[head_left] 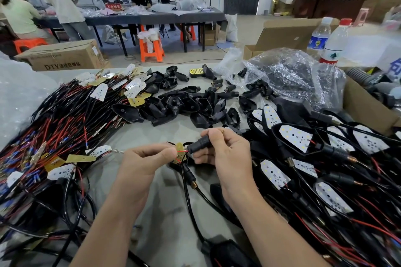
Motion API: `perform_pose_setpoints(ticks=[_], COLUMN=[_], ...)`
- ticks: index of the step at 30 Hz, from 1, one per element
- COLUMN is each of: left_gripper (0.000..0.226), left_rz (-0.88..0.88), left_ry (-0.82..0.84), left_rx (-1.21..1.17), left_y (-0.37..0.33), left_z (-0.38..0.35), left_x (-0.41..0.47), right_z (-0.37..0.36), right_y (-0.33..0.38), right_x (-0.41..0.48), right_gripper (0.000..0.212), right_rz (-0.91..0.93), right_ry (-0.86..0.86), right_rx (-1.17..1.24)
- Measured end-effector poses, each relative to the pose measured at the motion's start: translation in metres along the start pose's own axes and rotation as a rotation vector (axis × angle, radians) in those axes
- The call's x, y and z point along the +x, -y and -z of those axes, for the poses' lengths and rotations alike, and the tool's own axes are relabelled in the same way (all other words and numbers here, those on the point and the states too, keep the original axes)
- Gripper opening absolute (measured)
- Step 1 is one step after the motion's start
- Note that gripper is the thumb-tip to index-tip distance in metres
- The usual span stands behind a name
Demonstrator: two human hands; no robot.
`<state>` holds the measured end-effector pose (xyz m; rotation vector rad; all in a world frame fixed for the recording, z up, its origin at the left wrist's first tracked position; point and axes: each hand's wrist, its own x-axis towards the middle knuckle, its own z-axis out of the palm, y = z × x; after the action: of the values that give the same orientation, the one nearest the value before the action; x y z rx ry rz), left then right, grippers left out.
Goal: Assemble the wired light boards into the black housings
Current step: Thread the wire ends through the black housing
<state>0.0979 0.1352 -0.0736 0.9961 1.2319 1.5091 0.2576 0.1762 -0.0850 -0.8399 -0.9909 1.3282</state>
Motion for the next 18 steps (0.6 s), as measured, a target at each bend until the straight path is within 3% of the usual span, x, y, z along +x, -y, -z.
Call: perform_pose_setpoints(ticks=[4, 10, 12, 15, 18], left_gripper=[0.013, 0.019, 0.011, 0.023, 0.021], left_rz=[-0.075, -0.037, -0.049, -0.123, -0.137], left_ry=[0.072, 0.004, -0.005, -0.035, -0.044], left_rx=[0.121, 0.012, 0.054, 0.213, 0.211], left_y=[0.003, 0.005, 0.004, 0.004, 0.003], left_z=[-0.006, -0.003, -0.005, -0.011, -0.013], left_x=[-0.001, 0.000, -0.001, -0.002, -0.001], right_z=[-0.002, -0.004, -0.004, -0.004, -0.003], right_y=[0.000, 0.005, 0.004, 0.002, 0.002], right_x=[-0.002, -0.005, -0.006, -0.005, -0.003], right_gripper=[0.022, 0.020, 0.018, 0.015, 0.018], right_rz=[-0.016, -0.020, -0.022, -0.035, -0.049], right_ry=[0.025, 0.035, 0.033, 0.029, 0.044], right_rx=[-0.006, 0.040, 0.053, 0.053, 0.057])
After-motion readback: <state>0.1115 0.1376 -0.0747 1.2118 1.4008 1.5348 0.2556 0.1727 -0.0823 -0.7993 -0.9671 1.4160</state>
